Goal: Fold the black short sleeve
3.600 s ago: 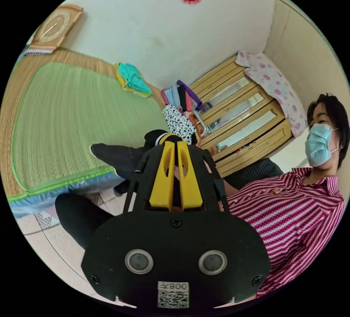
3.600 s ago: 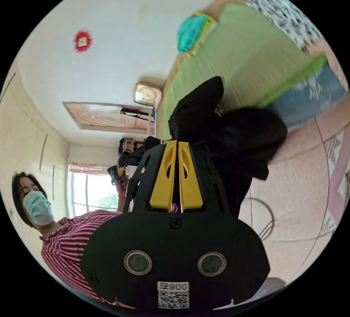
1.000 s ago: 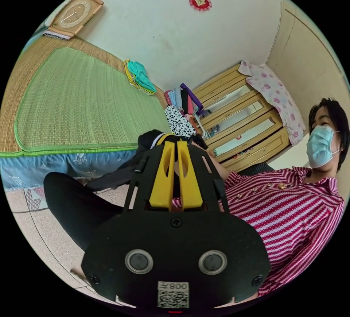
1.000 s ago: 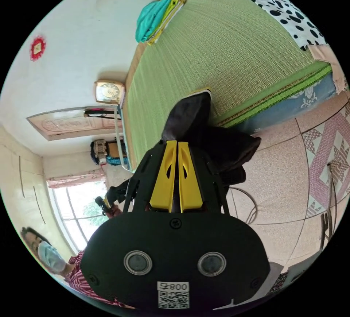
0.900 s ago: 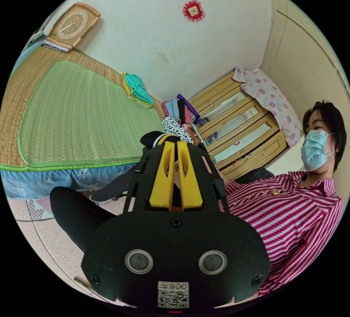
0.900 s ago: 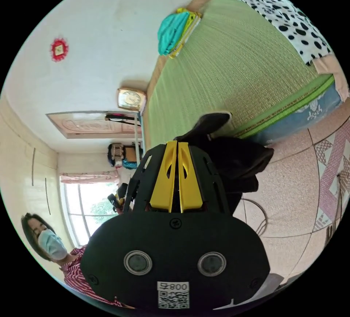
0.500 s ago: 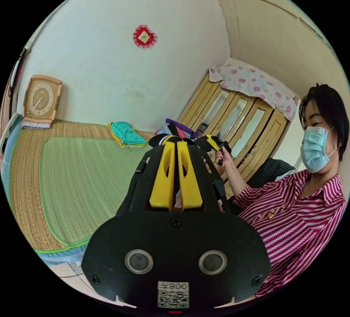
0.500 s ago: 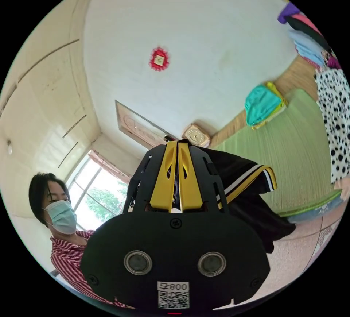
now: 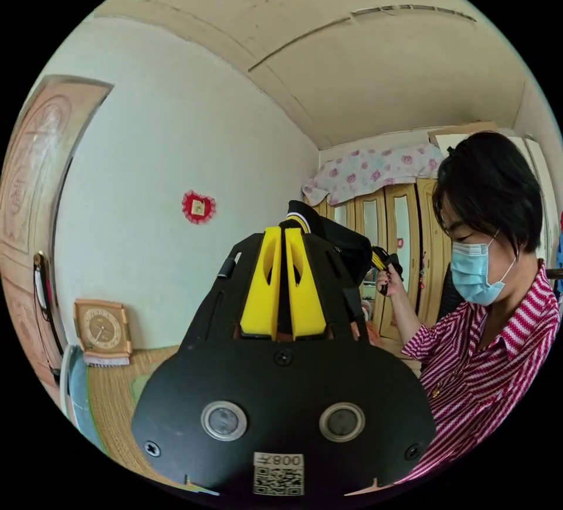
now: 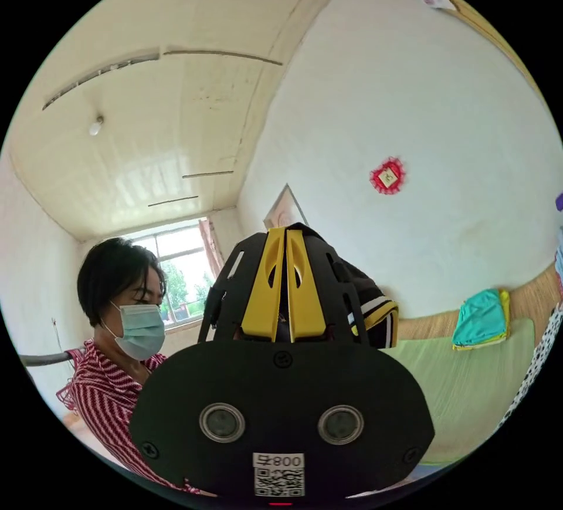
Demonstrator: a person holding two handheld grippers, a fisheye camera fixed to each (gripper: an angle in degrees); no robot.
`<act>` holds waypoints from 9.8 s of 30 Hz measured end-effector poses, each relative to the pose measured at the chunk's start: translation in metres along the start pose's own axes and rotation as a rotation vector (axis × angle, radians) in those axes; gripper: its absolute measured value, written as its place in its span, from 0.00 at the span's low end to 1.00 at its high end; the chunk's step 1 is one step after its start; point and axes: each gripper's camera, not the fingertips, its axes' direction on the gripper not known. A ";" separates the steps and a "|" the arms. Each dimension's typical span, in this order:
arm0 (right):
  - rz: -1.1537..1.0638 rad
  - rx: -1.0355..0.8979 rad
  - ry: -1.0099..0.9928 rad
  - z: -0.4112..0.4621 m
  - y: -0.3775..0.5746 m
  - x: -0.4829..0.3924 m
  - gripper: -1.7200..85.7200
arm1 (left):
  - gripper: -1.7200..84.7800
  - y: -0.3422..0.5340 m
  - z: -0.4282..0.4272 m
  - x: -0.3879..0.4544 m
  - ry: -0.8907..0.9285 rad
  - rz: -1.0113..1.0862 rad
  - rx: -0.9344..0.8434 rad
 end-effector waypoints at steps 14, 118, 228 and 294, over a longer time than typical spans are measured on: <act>-0.050 -0.004 -0.077 -0.037 0.089 -0.049 0.02 | 0.03 -0.020 -0.046 0.123 -0.075 0.068 -0.005; 0.864 -1.057 0.728 0.185 0.333 0.401 0.04 | 0.11 0.476 -0.030 -0.703 -0.308 -1.104 -1.211; 0.671 -1.125 1.075 0.300 0.304 0.494 0.08 | 0.07 0.407 0.075 -0.925 -0.597 -0.802 -1.289; 0.204 -1.234 1.265 0.513 0.302 0.627 0.02 | 0.02 0.481 0.185 -1.030 -0.179 -0.845 -0.972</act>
